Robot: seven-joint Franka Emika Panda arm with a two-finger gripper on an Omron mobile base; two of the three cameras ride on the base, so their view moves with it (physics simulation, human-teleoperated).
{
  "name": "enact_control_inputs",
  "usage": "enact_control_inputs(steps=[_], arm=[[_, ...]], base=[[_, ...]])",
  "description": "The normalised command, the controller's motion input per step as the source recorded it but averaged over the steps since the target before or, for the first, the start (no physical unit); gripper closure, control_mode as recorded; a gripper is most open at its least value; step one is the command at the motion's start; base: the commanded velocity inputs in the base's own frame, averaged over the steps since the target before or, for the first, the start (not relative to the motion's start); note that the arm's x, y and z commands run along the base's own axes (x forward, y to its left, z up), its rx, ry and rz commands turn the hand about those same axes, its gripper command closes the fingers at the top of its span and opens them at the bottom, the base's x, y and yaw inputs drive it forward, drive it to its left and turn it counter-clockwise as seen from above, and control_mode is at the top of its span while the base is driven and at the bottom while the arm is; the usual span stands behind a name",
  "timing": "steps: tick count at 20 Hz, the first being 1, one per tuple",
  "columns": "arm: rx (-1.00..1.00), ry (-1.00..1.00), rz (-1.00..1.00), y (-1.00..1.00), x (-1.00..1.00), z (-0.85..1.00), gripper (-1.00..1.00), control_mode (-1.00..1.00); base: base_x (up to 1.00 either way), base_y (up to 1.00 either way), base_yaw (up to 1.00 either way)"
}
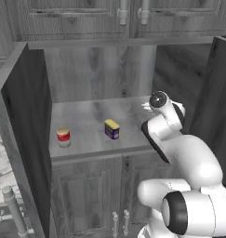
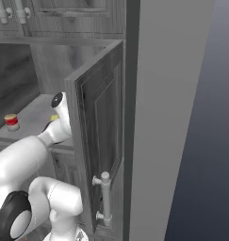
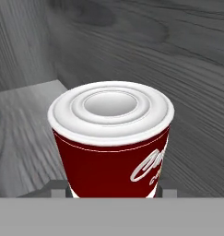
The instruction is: Stack two cans on top of the other two cans in the cabinet.
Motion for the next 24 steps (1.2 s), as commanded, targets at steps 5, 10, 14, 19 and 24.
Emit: enact_control_inputs(steps=[5, 10, 14, 19, 24], arm=[[0.00, 0.00, 0.00, 0.00, 0.11, 0.00, 1.00, -1.00], [0.00, 0.00, 0.00, -0.08, 0.09, 0.00, 1.00, -1.00], [0.00, 0.00, 0.00, -0.10, 0.06, 0.00, 1.00, -1.00], [0.00, 0.00, 0.00, -0.07, 0.13, -0.04, 1.00, -1.00], [0.00, 0.00, 0.00, -0.06, 0.09, -0.07, 1.00, -1.00]], base=[[0.00, 0.00, 0.00], [0.00, 0.00, 0.00], [0.00, 0.00, 0.00], [0.00, 0.00, 0.00], [0.00, 0.00, 0.00]])
